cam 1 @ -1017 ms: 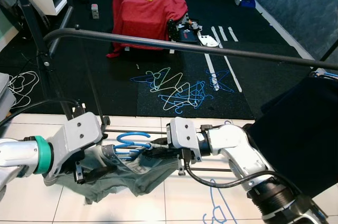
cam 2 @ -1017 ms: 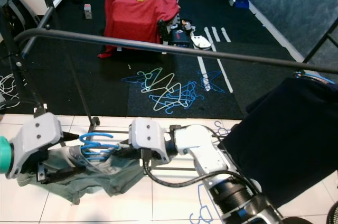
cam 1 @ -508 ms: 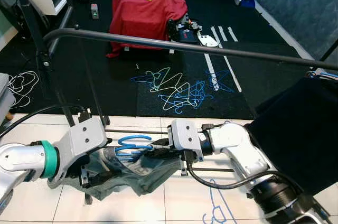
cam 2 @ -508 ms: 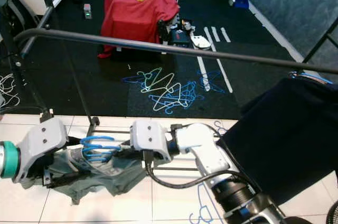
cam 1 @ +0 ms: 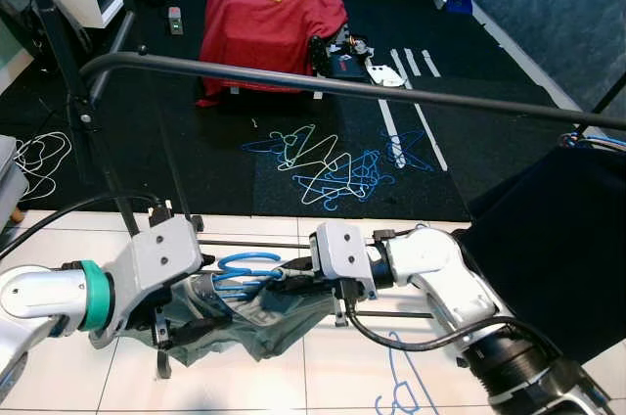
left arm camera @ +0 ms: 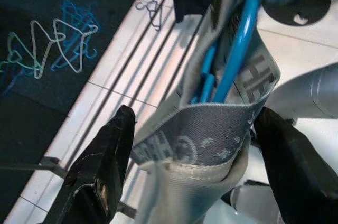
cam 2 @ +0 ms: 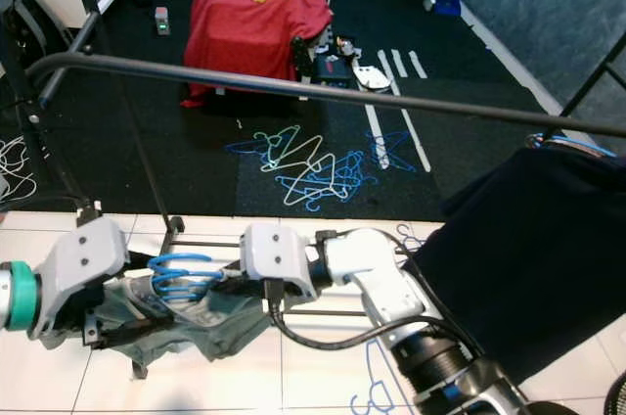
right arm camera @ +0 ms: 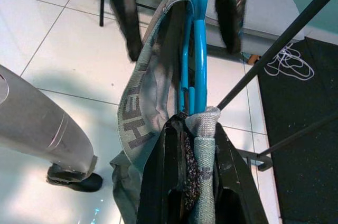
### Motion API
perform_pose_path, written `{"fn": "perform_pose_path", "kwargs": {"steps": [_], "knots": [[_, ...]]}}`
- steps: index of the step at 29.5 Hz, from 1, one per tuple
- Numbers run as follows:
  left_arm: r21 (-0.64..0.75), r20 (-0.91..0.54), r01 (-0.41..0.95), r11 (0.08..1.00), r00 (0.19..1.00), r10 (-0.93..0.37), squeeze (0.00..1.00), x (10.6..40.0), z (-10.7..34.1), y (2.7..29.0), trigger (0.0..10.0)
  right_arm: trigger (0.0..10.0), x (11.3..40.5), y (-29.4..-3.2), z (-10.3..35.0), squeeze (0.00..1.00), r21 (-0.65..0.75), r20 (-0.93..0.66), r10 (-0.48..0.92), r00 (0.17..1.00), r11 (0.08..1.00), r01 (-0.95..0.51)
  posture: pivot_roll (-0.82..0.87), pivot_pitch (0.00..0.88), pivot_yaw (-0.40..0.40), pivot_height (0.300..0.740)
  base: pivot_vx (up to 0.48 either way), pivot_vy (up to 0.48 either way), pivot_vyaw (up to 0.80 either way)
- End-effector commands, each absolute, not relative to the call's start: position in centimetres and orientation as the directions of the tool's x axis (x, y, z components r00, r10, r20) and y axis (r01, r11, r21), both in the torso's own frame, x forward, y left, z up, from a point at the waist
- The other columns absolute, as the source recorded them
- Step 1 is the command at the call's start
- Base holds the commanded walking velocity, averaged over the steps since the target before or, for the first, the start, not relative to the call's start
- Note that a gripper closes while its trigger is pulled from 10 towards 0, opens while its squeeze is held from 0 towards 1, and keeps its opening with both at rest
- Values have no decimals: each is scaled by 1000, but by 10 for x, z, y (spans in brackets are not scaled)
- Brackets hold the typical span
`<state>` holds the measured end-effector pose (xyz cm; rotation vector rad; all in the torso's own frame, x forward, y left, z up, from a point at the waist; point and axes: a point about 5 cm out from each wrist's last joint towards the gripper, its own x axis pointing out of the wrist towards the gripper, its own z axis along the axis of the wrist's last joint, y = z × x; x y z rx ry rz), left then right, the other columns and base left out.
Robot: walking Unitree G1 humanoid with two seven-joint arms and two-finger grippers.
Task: Hang hanger
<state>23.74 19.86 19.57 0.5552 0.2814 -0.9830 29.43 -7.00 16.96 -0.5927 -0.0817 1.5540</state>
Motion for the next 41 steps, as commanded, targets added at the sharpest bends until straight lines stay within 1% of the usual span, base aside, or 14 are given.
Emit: {"fn": "perform_pose_path", "kwargs": {"steps": [1,4,5,9,13,15,16,19,21,24,26,29,33,41], "knots": [[290,-455,870,399,492,-742,0,230,201,196,0,10000,295,-69,170,0,-409,-316,948,37,-102,-907,77,37,-14,740,0,0,0],[264,-455,889,374,457,-764,0,224,205,195,0,10000,294,-69,170,0,-410,-314,949,39,-98,-907,77,37,-11,740,0,0,0],[258,-445,898,356,437,-781,0,220,211,197,10000,10000,295,-69,170,0,-411,-307,951,47,-88,-907,75,36,-8,740,0,0,0],[280,-436,897,342,436,-788,0,217,227,206,10000,10000,296,-69,172,0,-413,-297,953,58,-73,-908,79,35,-11,740,0,0,0],[346,-476,881,321,460,-749,0,218,256,230,10000,10000,296,-72,172,0,-412,-298,953,60,-72,-909,89,37,-7,740,0,0,0],[346,-476,881,321,460,-749,0,218,256,230,10000,10000,296,-72,172,0,-412,-298,953,60,-72,-909,89,37,-7,740,0,0,0],[357,-499,884,301,453,-739,0,219,275,240,10000,10000,295,-73,170,0,-410,-303,951,56,-77,-909,120,34,9,740,0,0,0],[403,-471,849,342,513,-718,0,230,293,242,10000,10000,294,-70,167,0,-408,-305,951,48,-85,-909,111,32,7,740,0,0,0],[397,-478,853,340,508,-716,0,232,281,235,10000,10000,294,-67,168,0,-408,-301,952,46,-85,-909,97,35,7,740,0,0,0],[336,-531,892,304,446,-720,0,224,245,222,10000,10000,294,-65,170,0,-411,-294,955,44,-85,-908,84,41,1,740,0,0,0],[277,-541,901,333,433,-721,0,221,223,222,10000,10000,294,-69,170,0,-410,-298,953,49,-81,-909,89,41,4,740,0,0,0],[264,-514,887,380,463,-722,0,224,220,224,10000,10000,294,-71,169,0,-409,-300,952,56,-75,-910,87,43,2,740,0,0,0],[275,-464,874,400,485,-741,0,226,229,221,10000,10000,293,-69,168,0,-403,-290,955,57,-67,-913,91,43,0,740,0,0,0],[294,-466,873,389,486,-740,0,224,218,205,10000,10000,292,-66,169,0,-399,-292,956,36,-87,-913,89,50,-30,740,0,0,0]]}}
